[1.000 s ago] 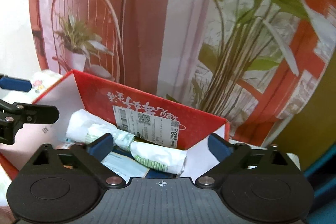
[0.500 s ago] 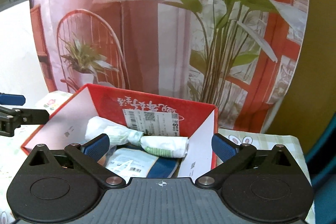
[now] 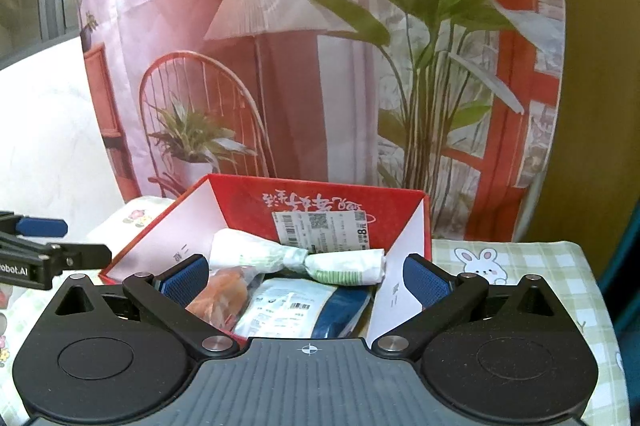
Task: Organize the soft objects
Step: 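Withdraw both tools from the box toward the orange floral mitt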
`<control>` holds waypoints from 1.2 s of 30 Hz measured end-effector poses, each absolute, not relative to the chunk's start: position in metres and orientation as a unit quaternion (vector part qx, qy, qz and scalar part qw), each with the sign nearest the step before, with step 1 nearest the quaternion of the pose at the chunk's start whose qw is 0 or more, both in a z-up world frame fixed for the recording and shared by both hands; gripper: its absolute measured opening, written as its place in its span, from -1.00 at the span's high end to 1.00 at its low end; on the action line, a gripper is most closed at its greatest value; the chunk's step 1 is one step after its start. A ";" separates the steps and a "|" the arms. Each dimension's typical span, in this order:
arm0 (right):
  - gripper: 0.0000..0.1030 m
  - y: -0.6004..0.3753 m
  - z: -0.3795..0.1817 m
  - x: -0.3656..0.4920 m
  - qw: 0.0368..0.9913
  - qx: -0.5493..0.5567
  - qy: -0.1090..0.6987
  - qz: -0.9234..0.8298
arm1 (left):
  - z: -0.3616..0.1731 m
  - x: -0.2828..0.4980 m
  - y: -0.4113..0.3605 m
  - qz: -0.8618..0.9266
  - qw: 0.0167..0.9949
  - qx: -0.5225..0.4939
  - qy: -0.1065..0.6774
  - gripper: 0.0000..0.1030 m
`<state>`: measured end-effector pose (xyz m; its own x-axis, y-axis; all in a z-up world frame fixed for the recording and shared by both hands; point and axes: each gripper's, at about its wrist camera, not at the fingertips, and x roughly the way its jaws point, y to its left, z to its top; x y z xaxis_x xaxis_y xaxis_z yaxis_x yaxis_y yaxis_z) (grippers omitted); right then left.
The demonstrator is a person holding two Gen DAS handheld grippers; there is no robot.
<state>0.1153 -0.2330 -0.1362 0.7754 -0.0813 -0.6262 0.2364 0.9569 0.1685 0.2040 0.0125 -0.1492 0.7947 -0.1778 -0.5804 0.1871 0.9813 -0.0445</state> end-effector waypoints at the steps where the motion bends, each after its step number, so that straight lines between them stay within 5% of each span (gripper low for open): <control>1: -0.99 -0.232 -0.136 0.111 0.935 0.122 0.321 -0.085 | -0.150 0.201 0.013 -0.097 0.947 0.006 0.306 -1.00; 36: -0.99 -0.200 -0.177 0.053 0.920 0.130 0.361 -0.076 | -0.199 0.145 0.028 -0.082 0.931 -0.034 0.353 -1.00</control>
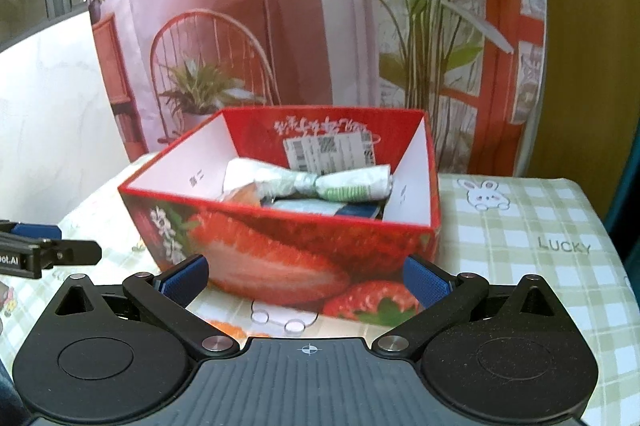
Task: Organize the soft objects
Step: 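Withdraw both tools from the box toward the orange floral mitt, then lower the right tool onto the orange floral mitt and close it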
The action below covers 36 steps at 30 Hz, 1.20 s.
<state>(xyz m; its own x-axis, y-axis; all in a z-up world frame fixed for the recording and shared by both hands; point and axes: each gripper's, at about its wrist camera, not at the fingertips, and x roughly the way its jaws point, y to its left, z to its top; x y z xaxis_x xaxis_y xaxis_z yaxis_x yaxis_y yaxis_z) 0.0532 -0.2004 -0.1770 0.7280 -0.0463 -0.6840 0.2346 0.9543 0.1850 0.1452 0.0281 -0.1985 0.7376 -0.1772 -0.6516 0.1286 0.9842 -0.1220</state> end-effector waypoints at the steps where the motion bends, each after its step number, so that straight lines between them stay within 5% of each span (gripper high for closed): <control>1: -0.99 -0.199 -0.178 0.052 0.919 0.130 0.364 -0.076 | -0.200 0.145 0.028 -0.083 0.930 -0.034 0.356 -1.00; 11: -0.99 -0.204 -0.191 0.037 0.907 0.146 0.387 -0.085 | -0.208 0.143 0.024 -0.101 0.922 -0.038 0.372 -0.96; 25: -0.88 -0.188 -0.206 0.031 0.889 0.151 0.431 -0.045 | -0.226 0.145 0.017 -0.166 0.892 -0.067 0.416 -0.47; 31: -0.77 -0.187 -0.203 0.025 0.886 0.160 0.433 -0.039 | -0.226 0.141 0.019 -0.180 0.886 -0.080 0.419 -0.35; 36: -0.44 -0.184 -0.192 0.020 0.884 0.166 0.437 -0.020 | -0.228 0.137 0.022 -0.190 0.879 -0.092 0.427 -0.21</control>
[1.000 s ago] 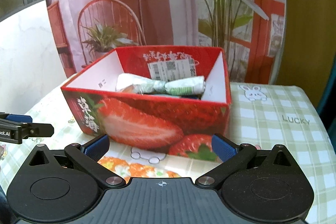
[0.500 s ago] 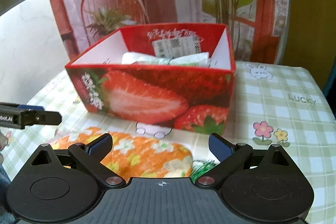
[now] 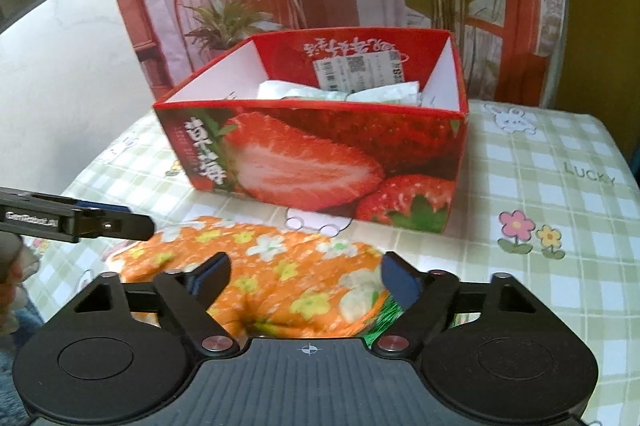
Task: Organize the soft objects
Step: 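Lower the right tool onto the orange floral mitt and close it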
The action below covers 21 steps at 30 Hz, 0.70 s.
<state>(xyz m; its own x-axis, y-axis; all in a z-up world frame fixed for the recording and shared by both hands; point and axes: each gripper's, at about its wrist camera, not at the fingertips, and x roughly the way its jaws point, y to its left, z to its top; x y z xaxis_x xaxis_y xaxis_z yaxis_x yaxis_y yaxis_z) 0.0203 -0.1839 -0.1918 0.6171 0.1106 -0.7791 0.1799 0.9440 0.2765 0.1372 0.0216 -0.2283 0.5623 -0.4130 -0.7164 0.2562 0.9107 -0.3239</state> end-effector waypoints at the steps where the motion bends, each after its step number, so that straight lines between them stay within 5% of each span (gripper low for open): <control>1: -0.37 -0.183 -0.191 0.019 0.882 0.171 0.439 -0.019 | -0.229 0.137 0.022 -0.192 0.878 -0.093 0.429 -0.18; 15: 0.21 -0.164 -0.183 0.009 0.865 0.182 0.466 0.010 | -0.233 0.131 0.028 -0.207 0.871 -0.109 0.432 -0.08; 21: 0.25 -0.159 -0.189 0.007 0.857 0.197 0.476 0.018 | -0.237 0.130 0.029 -0.213 0.866 -0.112 0.438 -0.06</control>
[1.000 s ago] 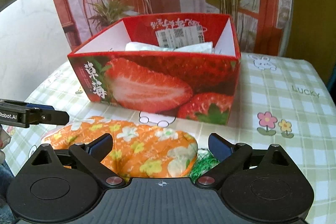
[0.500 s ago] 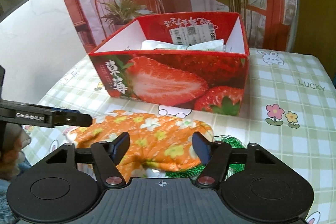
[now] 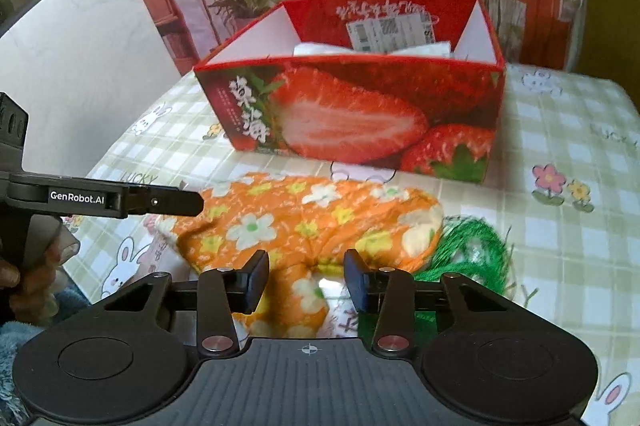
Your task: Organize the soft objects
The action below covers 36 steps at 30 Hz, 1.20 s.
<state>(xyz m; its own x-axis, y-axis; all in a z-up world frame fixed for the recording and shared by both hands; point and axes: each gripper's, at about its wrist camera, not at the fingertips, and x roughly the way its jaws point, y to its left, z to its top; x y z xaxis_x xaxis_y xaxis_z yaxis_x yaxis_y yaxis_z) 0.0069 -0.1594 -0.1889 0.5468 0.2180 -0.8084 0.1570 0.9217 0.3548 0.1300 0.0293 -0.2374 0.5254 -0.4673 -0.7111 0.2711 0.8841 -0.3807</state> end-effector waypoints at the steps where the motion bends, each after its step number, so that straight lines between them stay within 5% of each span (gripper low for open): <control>1: 0.25 -0.159 -0.192 0.007 0.854 0.200 0.480 0.018 | -0.239 0.130 0.029 -0.214 0.865 -0.113 0.440 -0.06; 29: 0.48 -0.165 -0.228 0.057 0.851 0.190 0.484 0.070 | -0.265 0.196 0.044 -0.195 0.849 -0.140 0.471 -0.07; 32: 0.47 -0.168 -0.231 0.058 0.847 0.204 0.486 0.070 | -0.266 0.198 0.038 -0.207 0.848 -0.134 0.469 0.09; 36: 0.45 -0.173 -0.235 0.062 0.840 0.227 0.488 0.067 | -0.264 0.199 0.030 -0.207 0.857 -0.110 0.458 0.57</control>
